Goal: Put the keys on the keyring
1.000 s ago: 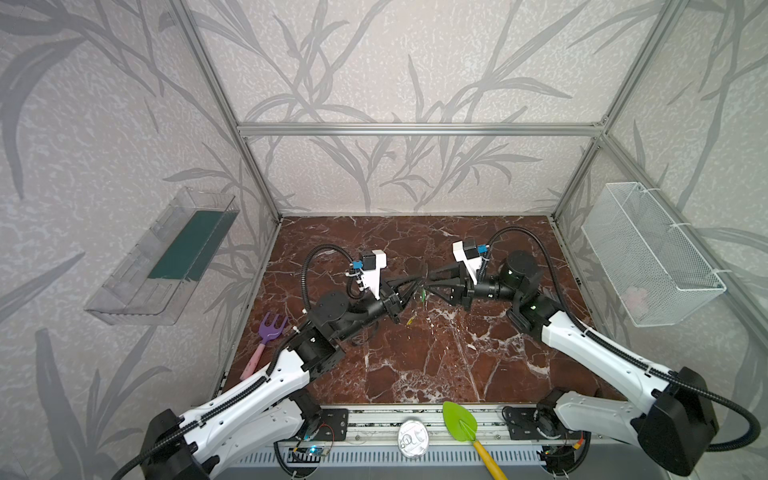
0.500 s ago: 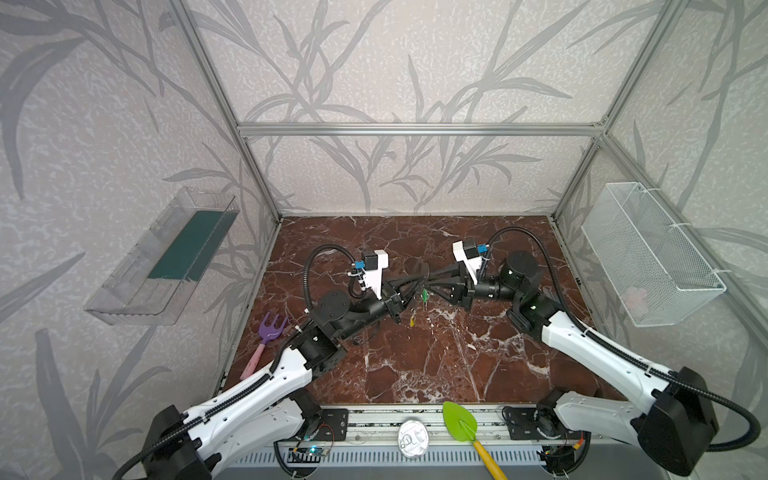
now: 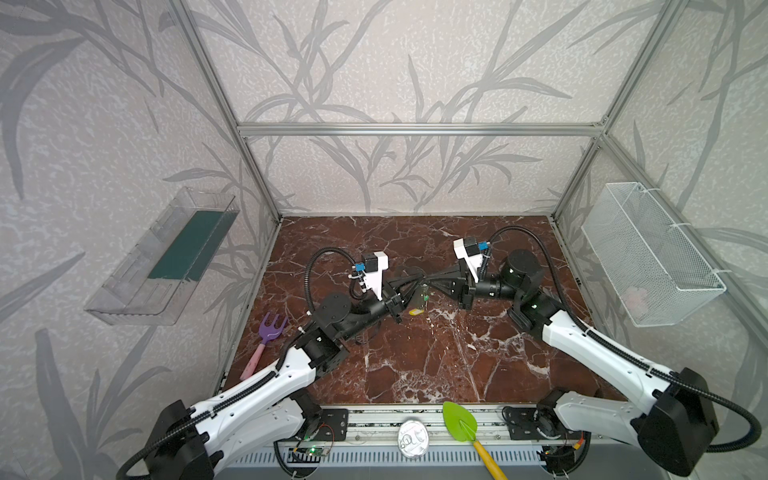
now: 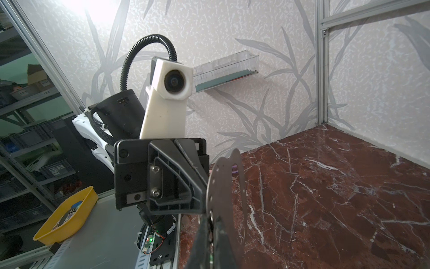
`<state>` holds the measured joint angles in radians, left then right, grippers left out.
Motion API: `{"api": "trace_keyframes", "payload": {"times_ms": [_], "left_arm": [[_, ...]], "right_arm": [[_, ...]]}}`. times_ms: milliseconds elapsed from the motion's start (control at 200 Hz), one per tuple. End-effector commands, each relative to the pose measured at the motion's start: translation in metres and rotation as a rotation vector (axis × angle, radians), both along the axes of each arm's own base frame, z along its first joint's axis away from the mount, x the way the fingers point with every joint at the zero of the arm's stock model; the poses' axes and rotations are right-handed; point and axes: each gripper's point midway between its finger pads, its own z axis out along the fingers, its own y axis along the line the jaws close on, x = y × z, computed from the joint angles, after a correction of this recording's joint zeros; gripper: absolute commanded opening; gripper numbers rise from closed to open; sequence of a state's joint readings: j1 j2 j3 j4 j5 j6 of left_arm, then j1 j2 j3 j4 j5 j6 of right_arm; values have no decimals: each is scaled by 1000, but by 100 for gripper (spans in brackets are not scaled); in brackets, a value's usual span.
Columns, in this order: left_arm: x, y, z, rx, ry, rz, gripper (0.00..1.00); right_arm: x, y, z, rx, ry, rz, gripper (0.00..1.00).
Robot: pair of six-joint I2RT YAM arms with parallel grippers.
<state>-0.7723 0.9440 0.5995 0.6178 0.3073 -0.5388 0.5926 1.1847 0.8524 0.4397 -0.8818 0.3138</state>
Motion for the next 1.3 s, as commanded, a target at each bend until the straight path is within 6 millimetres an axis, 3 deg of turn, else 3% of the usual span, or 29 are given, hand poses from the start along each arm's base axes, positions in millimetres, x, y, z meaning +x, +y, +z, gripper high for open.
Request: {"api": "trace_keyframes", "payload": {"times_ms": [0,145,395,625,890,1045,1295], "left_arm": [[-2,-1,1,-2,-15,-3,0],[1,6,-4,14,5,39,1],[-2,17,1,25,-4,76,21],[-9,32,7,95,-5,116,26],[-31,24,-11,408,-41,-13,29],[-24,16,-20,532,-90,-36,30],[-15,8,-15,562,-137,-31,32]], "right_arm": [[-14,0,26,36,-90,30,0],[-11,-3,27,26,-97,-13,0],[-3,-7,20,-10,-102,-76,0],[0,-7,14,-56,-164,-88,0],[-9,0,12,-159,-331,32,0],[-19,0,18,-208,-373,108,0],[-26,-4,23,-235,-393,130,0]]}}
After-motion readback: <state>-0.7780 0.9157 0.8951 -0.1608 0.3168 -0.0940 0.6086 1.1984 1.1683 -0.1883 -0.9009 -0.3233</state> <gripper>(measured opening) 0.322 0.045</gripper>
